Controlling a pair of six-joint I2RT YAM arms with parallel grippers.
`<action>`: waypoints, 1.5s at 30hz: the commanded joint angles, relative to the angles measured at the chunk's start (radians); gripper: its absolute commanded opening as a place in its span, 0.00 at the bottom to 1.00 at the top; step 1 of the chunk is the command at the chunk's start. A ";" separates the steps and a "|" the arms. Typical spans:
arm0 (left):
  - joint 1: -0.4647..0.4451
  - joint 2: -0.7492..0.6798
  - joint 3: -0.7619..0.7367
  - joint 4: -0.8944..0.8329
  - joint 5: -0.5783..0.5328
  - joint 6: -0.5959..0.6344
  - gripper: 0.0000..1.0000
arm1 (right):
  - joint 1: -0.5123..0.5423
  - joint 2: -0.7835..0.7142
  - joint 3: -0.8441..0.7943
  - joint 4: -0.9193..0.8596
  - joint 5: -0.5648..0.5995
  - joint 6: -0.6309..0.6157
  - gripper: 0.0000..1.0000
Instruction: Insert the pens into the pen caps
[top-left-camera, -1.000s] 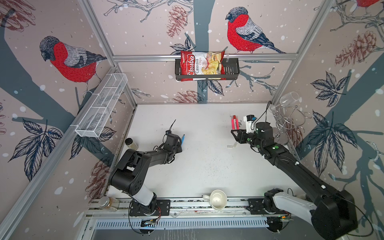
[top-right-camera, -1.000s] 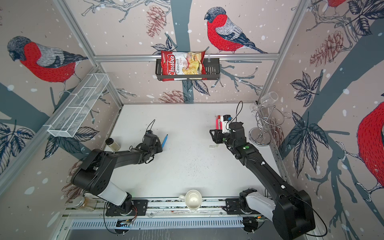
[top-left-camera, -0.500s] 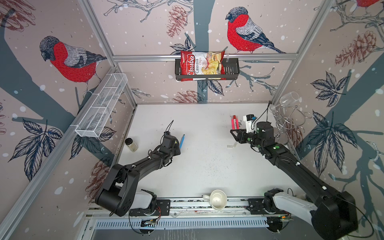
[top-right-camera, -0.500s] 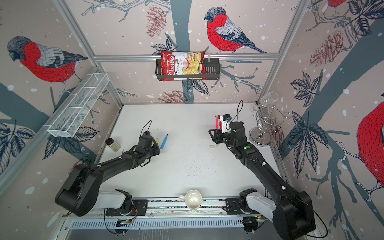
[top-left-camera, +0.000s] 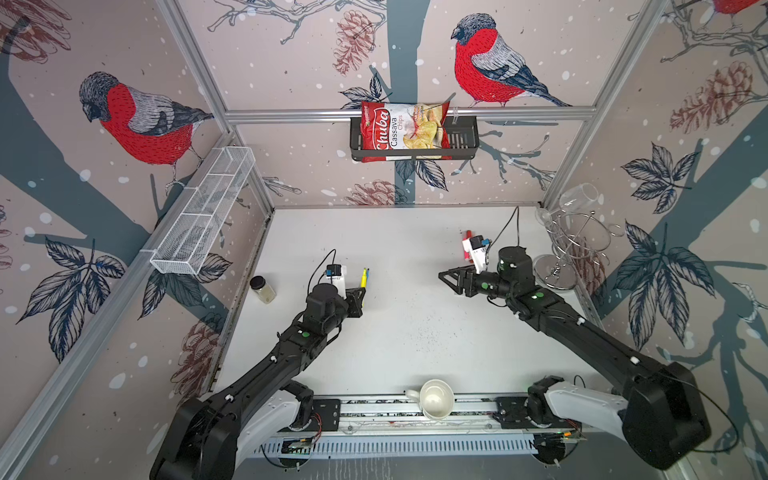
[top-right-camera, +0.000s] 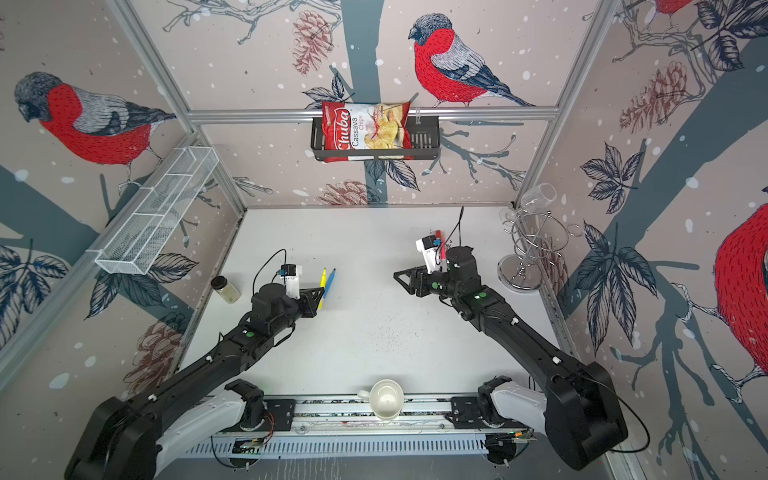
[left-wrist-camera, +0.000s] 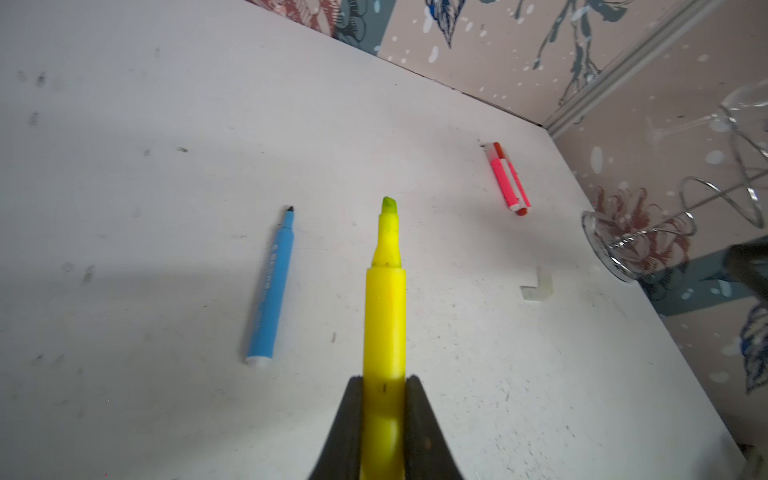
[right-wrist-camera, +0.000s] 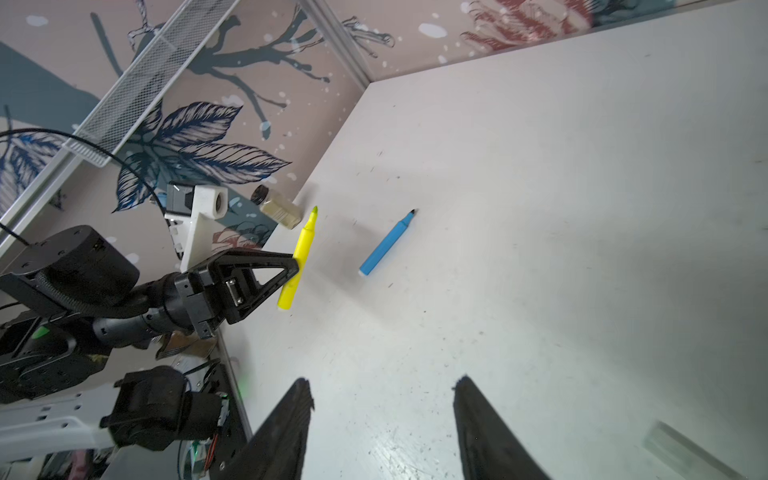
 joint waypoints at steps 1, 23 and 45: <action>-0.039 -0.032 -0.018 0.136 0.064 -0.009 0.13 | 0.066 0.048 0.016 0.110 -0.073 0.023 0.57; -0.235 -0.060 -0.042 0.317 0.004 -0.078 0.13 | 0.266 0.307 0.142 0.314 -0.076 0.154 0.57; -0.287 0.003 -0.019 0.357 0.017 -0.070 0.15 | 0.264 0.351 0.159 0.355 -0.083 0.205 0.11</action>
